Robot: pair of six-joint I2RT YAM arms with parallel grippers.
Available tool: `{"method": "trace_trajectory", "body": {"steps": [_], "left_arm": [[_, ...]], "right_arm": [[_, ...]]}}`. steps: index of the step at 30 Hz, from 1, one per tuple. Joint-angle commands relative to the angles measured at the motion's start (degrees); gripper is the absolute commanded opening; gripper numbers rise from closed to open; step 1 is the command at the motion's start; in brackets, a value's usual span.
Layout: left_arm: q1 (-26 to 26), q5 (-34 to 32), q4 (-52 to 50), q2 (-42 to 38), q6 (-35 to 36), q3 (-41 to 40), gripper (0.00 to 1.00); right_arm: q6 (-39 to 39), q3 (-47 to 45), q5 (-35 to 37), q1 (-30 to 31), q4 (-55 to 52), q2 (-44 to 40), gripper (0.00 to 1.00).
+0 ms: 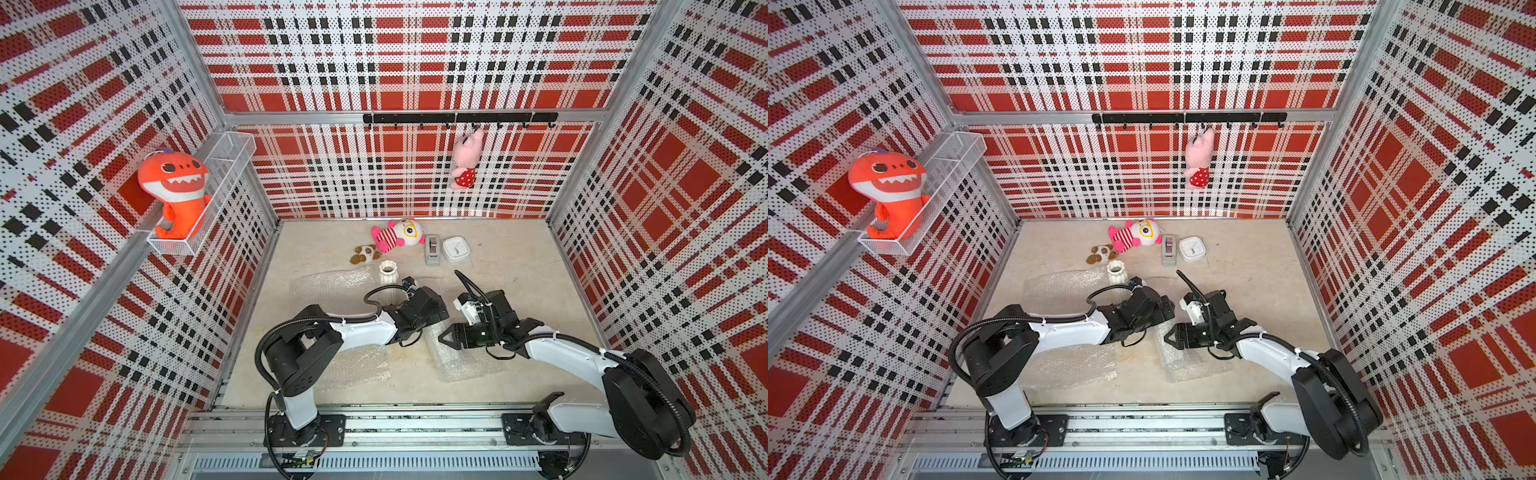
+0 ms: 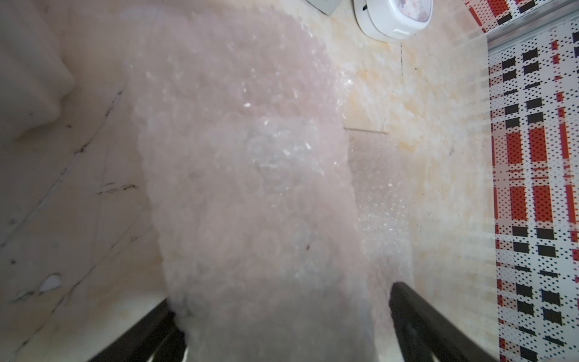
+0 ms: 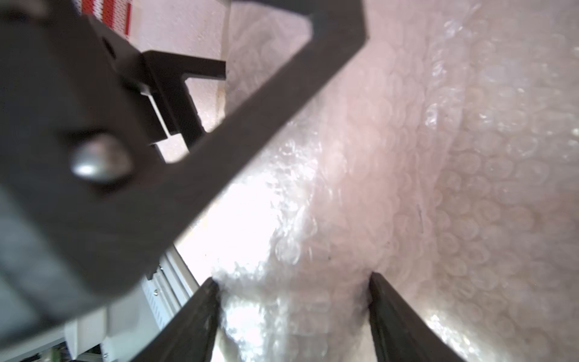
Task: Wrap vases in bubble wrap
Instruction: Wrap the vase in bubble wrap.
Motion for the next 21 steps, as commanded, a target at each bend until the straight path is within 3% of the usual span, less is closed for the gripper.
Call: {"method": "trace_trajectory", "body": {"steps": [1,7,10,21], "left_arm": [[-0.24,-1.03,0.72,-5.83,-0.12,-1.46,0.98],[-0.24,-2.01,-1.71,-11.2,-1.59,-5.87,0.98],[-0.43,-1.14,-1.7,-12.17,-2.28,-7.78,0.98],[-0.31,2.07,-1.39,-8.21,-1.33,-8.35,0.98]], "right_arm": [[0.71,-3.32,-7.87,-0.95,3.45,2.06,0.67],[4.72,-4.6,-12.31,-1.27,9.68,4.91,0.66],[4.89,-4.76,-10.89,-1.49,9.79,5.14,0.66],[8.71,-8.24,-12.86,-4.77,16.93,6.93,0.67]]}}
